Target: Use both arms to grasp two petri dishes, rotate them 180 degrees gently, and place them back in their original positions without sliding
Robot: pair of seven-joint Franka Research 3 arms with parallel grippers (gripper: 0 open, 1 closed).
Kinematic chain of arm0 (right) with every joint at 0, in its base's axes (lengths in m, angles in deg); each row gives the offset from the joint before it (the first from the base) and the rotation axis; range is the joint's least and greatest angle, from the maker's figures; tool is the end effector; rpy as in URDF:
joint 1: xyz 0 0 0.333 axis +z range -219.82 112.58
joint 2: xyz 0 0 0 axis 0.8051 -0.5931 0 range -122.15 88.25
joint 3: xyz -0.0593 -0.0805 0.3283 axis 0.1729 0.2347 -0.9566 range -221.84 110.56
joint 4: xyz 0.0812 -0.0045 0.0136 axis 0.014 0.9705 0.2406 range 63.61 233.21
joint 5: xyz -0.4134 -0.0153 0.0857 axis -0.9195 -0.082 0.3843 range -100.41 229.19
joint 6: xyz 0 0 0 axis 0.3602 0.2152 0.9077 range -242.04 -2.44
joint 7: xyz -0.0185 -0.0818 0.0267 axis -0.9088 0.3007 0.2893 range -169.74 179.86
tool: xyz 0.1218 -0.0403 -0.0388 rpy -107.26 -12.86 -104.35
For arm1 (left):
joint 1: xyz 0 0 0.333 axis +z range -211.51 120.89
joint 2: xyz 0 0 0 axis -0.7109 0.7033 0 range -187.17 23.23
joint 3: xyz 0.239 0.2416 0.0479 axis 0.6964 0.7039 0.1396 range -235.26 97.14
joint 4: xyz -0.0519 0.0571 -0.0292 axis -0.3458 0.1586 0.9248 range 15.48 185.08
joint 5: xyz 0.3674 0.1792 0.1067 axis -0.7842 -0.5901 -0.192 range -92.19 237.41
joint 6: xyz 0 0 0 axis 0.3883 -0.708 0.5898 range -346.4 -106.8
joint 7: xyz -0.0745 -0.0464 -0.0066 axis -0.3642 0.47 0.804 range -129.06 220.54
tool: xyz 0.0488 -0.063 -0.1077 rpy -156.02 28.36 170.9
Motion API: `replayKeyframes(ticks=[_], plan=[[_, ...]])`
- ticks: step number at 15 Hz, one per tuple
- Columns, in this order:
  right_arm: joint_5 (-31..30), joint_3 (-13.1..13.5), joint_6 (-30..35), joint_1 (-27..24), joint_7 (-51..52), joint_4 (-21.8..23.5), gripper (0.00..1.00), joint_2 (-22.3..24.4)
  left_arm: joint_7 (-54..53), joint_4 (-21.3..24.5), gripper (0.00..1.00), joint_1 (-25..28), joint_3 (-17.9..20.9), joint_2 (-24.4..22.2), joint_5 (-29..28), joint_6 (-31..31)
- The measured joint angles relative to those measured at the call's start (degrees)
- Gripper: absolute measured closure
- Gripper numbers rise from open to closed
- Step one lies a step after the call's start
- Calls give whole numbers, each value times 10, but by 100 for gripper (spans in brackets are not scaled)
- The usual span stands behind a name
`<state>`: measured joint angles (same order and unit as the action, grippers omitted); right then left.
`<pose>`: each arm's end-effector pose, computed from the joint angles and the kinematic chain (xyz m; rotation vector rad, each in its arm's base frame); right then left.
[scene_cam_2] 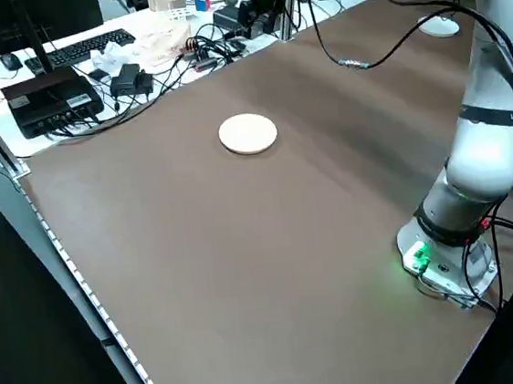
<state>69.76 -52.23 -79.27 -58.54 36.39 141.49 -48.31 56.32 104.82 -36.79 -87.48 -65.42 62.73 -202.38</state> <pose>0.7059 -0.0867 0.3255 -2.9373 -0.5582 0.3125 0.6908 -0.0892 0.4445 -3.0936 0.0696 -0.2610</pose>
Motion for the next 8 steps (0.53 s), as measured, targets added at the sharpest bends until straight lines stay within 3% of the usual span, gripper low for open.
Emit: replayKeyframes(ticks=[8], plan=[[-26,-1,9,13,262,16,96,0,-82,-38,0,3,-9,-18,0,82]])
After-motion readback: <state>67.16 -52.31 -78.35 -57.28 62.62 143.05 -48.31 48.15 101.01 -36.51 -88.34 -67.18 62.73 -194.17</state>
